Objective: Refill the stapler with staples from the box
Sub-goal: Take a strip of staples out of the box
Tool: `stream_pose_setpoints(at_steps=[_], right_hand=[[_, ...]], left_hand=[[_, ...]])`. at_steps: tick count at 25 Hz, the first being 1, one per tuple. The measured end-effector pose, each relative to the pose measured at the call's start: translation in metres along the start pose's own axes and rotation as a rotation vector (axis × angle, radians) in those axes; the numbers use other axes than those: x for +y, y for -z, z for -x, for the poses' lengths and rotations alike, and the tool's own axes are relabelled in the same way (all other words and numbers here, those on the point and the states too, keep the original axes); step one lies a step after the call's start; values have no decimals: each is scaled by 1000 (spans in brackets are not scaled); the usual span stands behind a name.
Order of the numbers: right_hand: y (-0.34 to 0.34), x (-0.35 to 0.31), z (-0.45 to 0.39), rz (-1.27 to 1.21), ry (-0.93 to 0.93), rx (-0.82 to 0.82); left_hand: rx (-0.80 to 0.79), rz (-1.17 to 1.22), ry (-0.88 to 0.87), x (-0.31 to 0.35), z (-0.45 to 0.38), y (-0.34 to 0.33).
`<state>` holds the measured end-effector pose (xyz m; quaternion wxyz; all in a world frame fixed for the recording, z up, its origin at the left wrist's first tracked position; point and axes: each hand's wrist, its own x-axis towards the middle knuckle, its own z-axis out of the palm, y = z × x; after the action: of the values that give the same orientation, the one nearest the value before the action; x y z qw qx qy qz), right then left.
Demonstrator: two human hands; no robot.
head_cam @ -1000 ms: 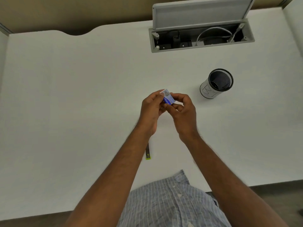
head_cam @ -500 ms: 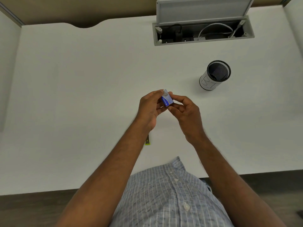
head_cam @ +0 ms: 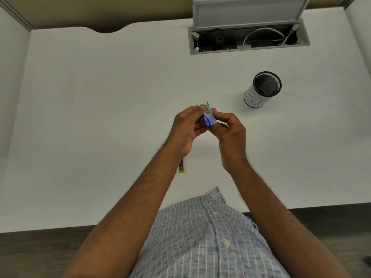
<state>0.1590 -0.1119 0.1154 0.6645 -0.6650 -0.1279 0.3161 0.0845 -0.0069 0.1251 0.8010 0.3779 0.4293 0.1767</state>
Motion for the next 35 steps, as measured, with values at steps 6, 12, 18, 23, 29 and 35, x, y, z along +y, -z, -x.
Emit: stream_pose_setpoints(at_steps=[6,12,18,23,29,35], right_hand=[[-1,-2,3,123,46,-15],[1,-7,9,493,309,2],[1,-17,-4,891,488,-140],[7,-16,-3,1045,564,-169],[8,-18,-2,1076,598,-141],[7,-13,-7,946,487,-189]], left_hand=[[47,45,43,5,0,-2],[65,115,148,3,2,0],[57,18,178,-2,2,2],[69,6,199,-4,0,6],[108,13,216,-8,-3,8],[125,-55,190,-8,-3,7]])
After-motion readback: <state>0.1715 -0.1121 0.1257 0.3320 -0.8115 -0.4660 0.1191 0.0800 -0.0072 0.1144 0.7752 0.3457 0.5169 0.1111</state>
